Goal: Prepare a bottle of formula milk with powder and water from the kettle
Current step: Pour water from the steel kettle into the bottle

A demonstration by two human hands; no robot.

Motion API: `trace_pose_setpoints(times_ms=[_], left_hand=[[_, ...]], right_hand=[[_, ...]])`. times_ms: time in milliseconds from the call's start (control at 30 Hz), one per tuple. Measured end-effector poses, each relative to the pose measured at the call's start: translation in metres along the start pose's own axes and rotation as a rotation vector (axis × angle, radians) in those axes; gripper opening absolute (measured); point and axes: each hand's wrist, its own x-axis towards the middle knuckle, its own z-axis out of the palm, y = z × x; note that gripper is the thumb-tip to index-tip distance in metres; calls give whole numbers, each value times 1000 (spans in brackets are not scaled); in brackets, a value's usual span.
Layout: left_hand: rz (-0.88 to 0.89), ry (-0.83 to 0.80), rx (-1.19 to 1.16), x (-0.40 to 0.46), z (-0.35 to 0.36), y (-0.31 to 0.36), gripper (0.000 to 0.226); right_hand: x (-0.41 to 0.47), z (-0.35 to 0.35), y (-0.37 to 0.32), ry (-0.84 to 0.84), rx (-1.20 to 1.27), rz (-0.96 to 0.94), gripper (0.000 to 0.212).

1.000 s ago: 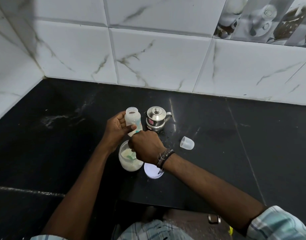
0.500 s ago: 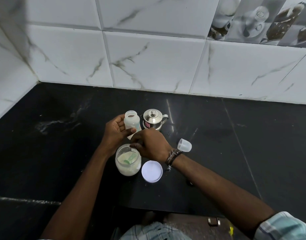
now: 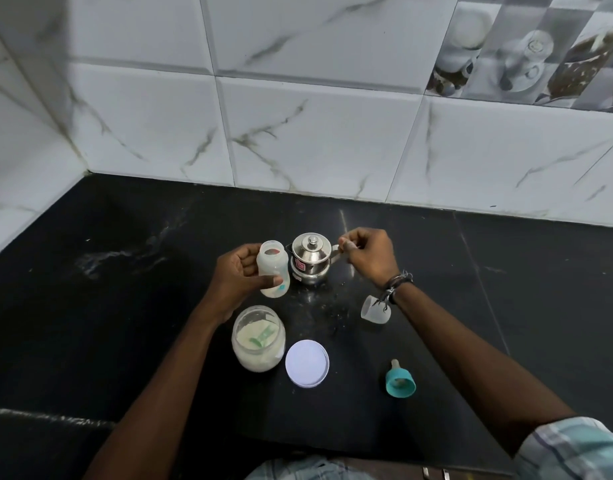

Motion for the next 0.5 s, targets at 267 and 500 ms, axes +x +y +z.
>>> trace_pose_setpoints(times_ms=[267, 500], left_hand=[[-20, -12, 49, 13, 7, -3, 75], [-44, -7, 75, 20, 8, -5, 66]], right_hand=[[33, 12, 28, -128, -81, 99, 17], [46, 16, 40, -312, 91, 125, 41]])
